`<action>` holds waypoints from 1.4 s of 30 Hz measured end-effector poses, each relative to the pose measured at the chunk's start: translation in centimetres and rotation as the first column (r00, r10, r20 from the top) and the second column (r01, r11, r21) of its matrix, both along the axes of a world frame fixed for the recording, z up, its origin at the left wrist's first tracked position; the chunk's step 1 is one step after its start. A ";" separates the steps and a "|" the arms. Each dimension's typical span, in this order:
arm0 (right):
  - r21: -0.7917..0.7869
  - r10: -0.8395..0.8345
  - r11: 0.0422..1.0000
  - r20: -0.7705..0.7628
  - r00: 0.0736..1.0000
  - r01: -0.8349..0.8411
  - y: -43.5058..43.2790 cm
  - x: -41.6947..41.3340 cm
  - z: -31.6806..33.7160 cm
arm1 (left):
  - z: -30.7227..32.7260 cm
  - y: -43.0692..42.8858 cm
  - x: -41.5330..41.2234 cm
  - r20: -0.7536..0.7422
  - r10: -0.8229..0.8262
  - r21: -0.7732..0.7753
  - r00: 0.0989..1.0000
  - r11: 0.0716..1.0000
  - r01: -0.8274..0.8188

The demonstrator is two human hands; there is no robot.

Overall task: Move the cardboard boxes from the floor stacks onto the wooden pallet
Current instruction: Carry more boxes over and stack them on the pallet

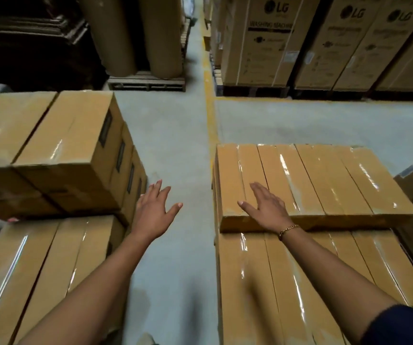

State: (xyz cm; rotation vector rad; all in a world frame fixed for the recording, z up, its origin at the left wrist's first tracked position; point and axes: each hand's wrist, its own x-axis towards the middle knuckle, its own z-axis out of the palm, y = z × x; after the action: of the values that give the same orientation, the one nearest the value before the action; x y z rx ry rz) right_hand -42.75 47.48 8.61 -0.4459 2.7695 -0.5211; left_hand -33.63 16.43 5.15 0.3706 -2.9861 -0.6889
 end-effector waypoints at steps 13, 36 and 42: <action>-0.055 0.141 0.989 0.025 0.990 -0.140 -23.2 9.7 -2.4 | 0.0 -21.3 18.0 0.091 0.197 0.013 0.976 0.980 -0.199; -0.170 0.339 0.941 0.408 0.848 -0.294 -45.1 21.7 -11.8 | -8.1 -37.3 34.5 0.306 0.525 0.273 0.794 0.751 -0.601; -0.180 0.196 0.978 0.607 0.770 -0.107 -48.5 25.3 -18.9 | -14.9 -40.1 37.2 0.505 0.544 0.385 0.669 0.552 -0.740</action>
State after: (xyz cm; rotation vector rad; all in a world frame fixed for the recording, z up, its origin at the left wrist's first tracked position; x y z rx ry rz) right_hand -17.41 -1.03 -10.26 -0.4264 2.0462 -0.6759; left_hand 3.60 -23.63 -9.77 1.6929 -2.4374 -1.4900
